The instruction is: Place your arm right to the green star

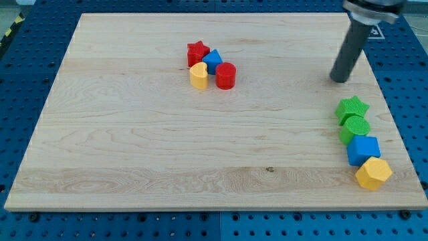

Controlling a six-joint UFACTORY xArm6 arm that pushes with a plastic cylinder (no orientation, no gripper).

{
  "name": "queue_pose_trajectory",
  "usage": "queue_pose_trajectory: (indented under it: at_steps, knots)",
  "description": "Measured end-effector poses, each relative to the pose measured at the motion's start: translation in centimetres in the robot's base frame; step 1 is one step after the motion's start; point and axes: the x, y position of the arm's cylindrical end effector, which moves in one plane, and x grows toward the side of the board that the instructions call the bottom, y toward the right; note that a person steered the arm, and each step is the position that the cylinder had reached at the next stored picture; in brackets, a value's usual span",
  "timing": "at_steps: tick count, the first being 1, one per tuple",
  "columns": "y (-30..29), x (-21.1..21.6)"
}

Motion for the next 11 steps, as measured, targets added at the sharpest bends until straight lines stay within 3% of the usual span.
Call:
queue_pose_trajectory:
  at_steps: [9, 11]
  knots:
    - [10.7, 0.0]
    - [10.5, 7.1]
